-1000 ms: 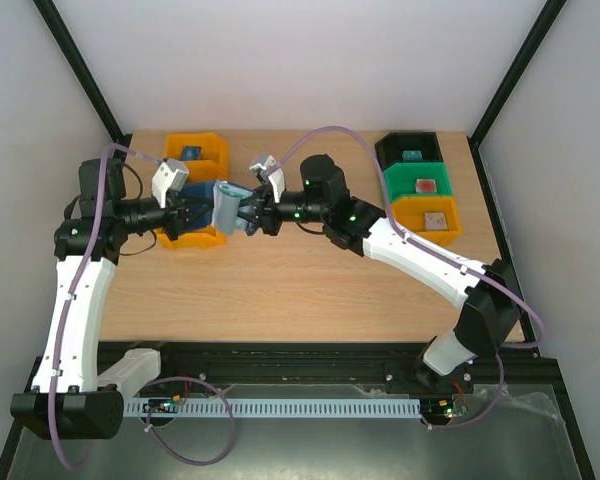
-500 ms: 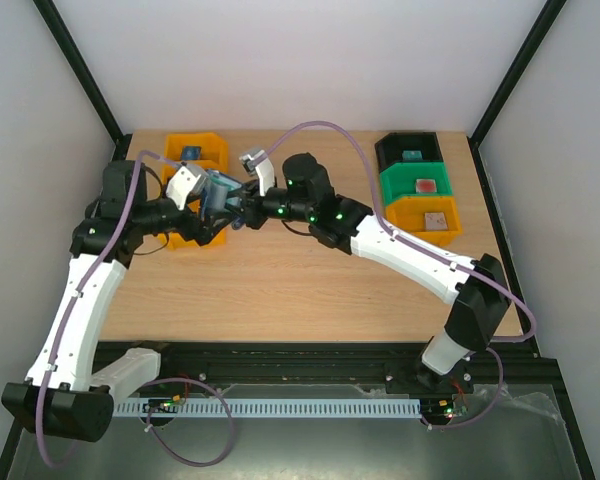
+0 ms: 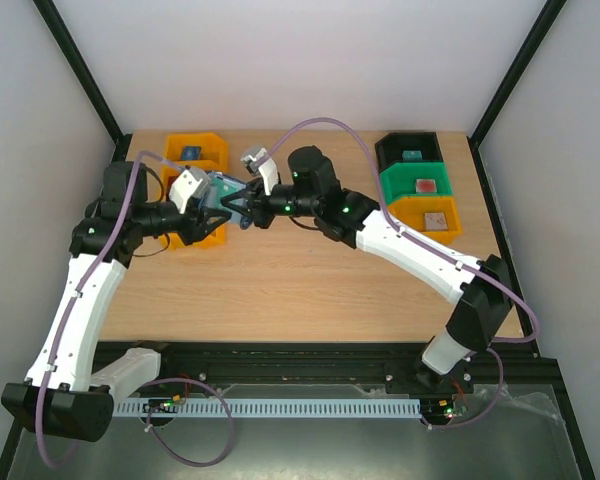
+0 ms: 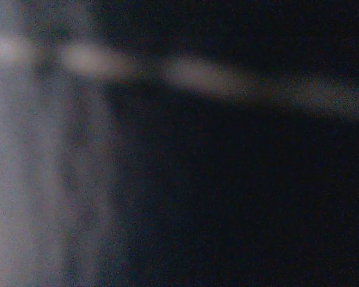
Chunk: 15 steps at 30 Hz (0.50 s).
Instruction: Take the credit cards out of the card holder
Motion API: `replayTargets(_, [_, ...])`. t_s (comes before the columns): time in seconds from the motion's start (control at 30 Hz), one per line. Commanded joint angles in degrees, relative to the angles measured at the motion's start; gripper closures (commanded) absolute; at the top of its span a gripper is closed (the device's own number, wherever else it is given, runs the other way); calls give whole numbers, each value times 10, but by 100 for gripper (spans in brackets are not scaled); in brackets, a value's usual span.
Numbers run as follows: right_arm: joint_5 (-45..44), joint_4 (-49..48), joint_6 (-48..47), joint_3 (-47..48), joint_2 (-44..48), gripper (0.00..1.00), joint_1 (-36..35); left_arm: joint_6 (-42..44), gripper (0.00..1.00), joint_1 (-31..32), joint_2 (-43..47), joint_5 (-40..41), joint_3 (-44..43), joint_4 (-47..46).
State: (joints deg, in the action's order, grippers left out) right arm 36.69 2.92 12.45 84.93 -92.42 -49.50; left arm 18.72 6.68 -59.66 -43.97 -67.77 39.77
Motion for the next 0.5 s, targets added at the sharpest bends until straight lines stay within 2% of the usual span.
replayTargets(0.0, [19, 61, -23, 22, 40, 98, 6, 13, 53, -31, 4, 14, -25, 7])
replayTargets(0.17, [35, 88, -50, 34, 42, 98, 8, 18, 46, -46, 5, -5, -33, 15])
replayTargets(0.27, [38, 98, -59, 36, 44, 98, 10, 20, 46, -60, 6, -35, -33, 17])
replayTargets(0.4, [65, 110, -75, 38, 46, 98, 10, 15, 62, -61, 4, -46, -31, 15])
replayTargets(0.47, [70, 118, -88, 36, 50, 98, 13, 21, 65, -63, 6, -57, -32, 22])
